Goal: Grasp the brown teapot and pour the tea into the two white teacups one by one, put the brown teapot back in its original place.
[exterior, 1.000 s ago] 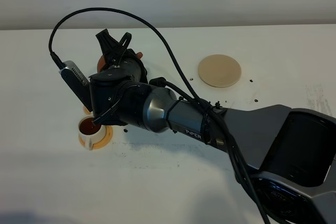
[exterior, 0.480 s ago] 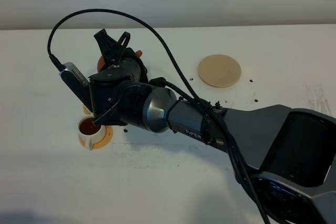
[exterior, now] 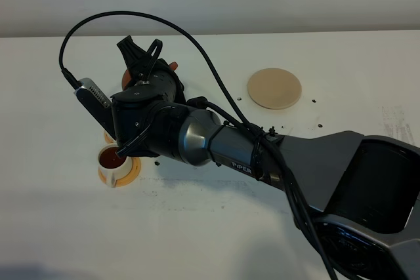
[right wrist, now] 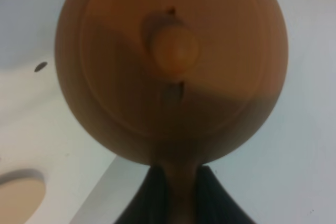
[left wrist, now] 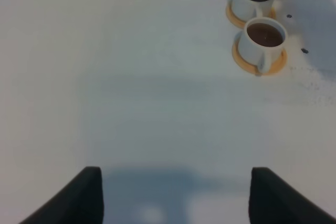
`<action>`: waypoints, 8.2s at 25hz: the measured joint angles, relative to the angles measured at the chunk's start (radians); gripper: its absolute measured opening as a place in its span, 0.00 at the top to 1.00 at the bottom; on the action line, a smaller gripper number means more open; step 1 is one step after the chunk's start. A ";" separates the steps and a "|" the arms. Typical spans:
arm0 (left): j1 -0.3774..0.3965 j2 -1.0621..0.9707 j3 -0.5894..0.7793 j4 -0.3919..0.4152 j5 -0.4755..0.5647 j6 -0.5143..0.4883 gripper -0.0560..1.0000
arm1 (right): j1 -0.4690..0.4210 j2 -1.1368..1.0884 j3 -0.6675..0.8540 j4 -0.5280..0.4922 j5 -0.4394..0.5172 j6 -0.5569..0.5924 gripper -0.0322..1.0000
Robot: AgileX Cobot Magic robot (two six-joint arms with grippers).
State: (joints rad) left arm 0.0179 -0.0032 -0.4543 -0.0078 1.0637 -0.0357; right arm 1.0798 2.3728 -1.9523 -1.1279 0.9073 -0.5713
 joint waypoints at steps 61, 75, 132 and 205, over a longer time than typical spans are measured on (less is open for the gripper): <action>0.000 0.000 0.000 0.000 0.000 0.000 0.42 | -0.225 0.111 -0.245 0.969 0.079 0.386 0.87; 0.000 0.000 0.000 0.000 0.000 0.000 0.42 | -0.243 -0.049 -0.245 0.995 0.182 0.387 0.87; 0.000 0.001 0.000 0.000 0.000 0.000 0.42 | -0.606 -0.234 0.370 1.029 -0.246 0.633 0.87; 0.000 0.001 0.000 0.000 0.000 0.000 0.42 | -0.607 -1.741 1.229 1.053 0.257 0.734 0.77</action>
State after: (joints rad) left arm 0.0179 -0.0024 -0.4543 -0.0078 1.0637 -0.0357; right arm 0.4723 0.6322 -0.7236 -0.0744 1.1647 0.1622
